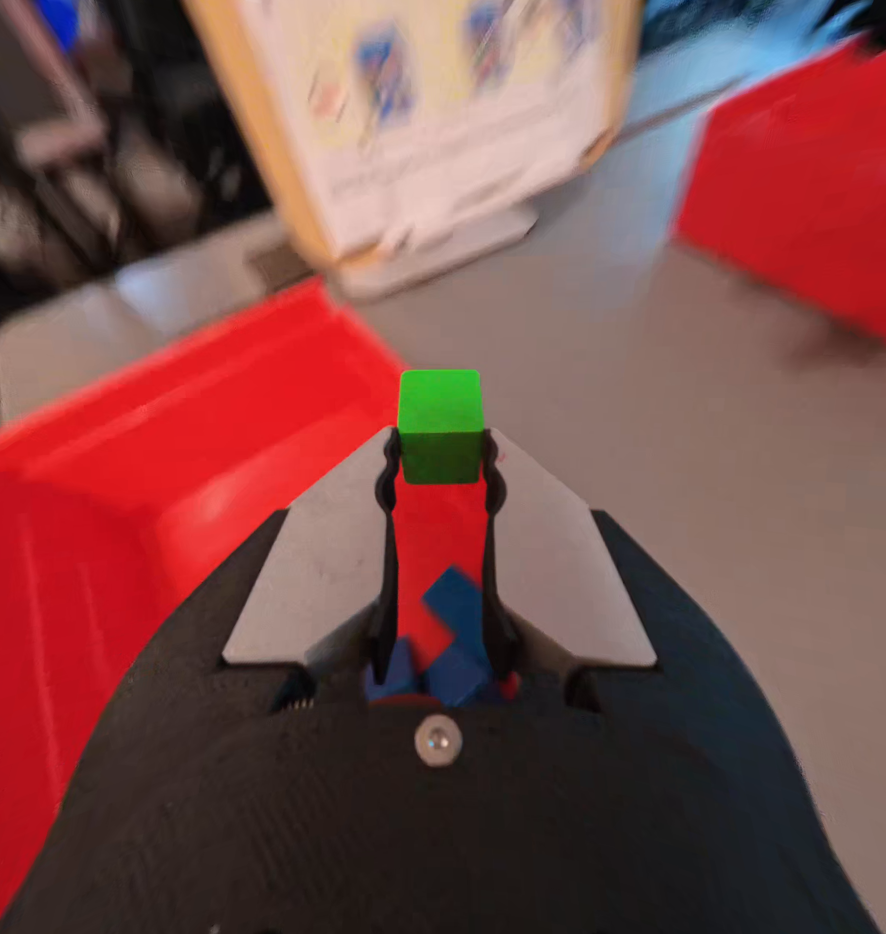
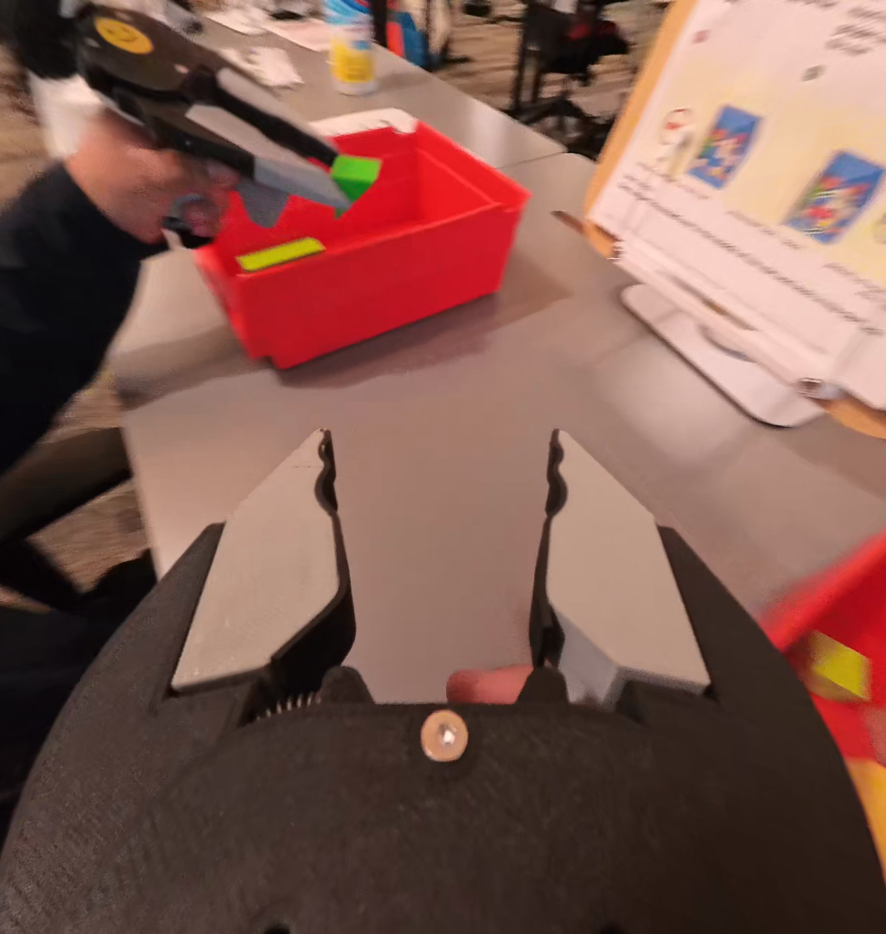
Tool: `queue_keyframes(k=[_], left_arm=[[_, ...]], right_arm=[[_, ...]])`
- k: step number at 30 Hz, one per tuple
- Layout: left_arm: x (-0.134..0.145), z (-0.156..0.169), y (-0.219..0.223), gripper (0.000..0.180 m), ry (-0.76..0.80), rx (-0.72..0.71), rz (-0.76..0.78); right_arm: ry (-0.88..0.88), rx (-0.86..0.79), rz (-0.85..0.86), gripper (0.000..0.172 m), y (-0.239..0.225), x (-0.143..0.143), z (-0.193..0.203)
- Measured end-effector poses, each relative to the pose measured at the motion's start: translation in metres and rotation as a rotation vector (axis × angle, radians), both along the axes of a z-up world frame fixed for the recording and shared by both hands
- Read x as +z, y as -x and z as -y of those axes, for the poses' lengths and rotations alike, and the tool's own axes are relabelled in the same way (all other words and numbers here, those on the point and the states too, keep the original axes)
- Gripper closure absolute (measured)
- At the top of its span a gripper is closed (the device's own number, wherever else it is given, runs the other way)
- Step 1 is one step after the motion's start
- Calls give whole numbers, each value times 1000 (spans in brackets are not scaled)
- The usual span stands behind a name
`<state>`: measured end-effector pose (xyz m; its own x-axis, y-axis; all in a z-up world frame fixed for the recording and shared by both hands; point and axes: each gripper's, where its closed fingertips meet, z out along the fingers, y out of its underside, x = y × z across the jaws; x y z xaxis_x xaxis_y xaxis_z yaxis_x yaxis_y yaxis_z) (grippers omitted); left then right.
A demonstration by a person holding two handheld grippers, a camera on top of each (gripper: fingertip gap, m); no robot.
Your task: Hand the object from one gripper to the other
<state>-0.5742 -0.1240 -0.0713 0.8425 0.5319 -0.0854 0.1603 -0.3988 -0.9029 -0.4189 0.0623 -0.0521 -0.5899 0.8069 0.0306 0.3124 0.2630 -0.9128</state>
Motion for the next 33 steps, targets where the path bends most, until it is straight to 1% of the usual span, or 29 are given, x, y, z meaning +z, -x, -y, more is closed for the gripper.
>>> queue_keyframes(k=[2,3,4,5,6,8,11,13,16,20,21,23,25,29,33], left_arm=[[43,-20,-49,152,-152,-197,-157],[62,-31,-82,152,-237,-319,-227],[78,-39,-115,152,-314,-434,-283],[91,-45,-143,152,-381,-519,-310],[99,-50,-167,152,-444,-595,-303],[109,-61,-201,152,-550,-722,-226],[110,-77,-225,152,-656,-839,-67],[108,-89,-232,152,-694,-874,30],[101,-106,-239,153,-705,-891,118],[94,-119,-247,152,-681,-899,117],[93,-121,-248,152,-671,-897,117],[92,-124,-248,152,-661,-883,105],[91,-125,-247,152,-653,-876,98],[88,-126,-240,152,-651,-843,123],[84,-124,-239,152,-635,-847,131]], right_arm=[[82,124,48,89,-12,1,20],[121,181,66,89,-19,3,29],[161,237,73,90,-25,7,37],[205,295,67,92,-33,14,45],[250,353,45,94,-42,24,53],[318,466,-26,96,-62,46,66],[363,564,-112,98,-85,68,75],[382,556,-148,99,-88,76,75],[430,543,-168,104,-87,84,74],[493,530,-139,124,-81,84,73],[499,539,-132,126,-81,83,73],[511,548,-119,124,-80,82,75],[498,543,-104,131,-78,77,77],[465,512,-147,143,-74,76,78],[465,504,-141,143,-71,74,80]])
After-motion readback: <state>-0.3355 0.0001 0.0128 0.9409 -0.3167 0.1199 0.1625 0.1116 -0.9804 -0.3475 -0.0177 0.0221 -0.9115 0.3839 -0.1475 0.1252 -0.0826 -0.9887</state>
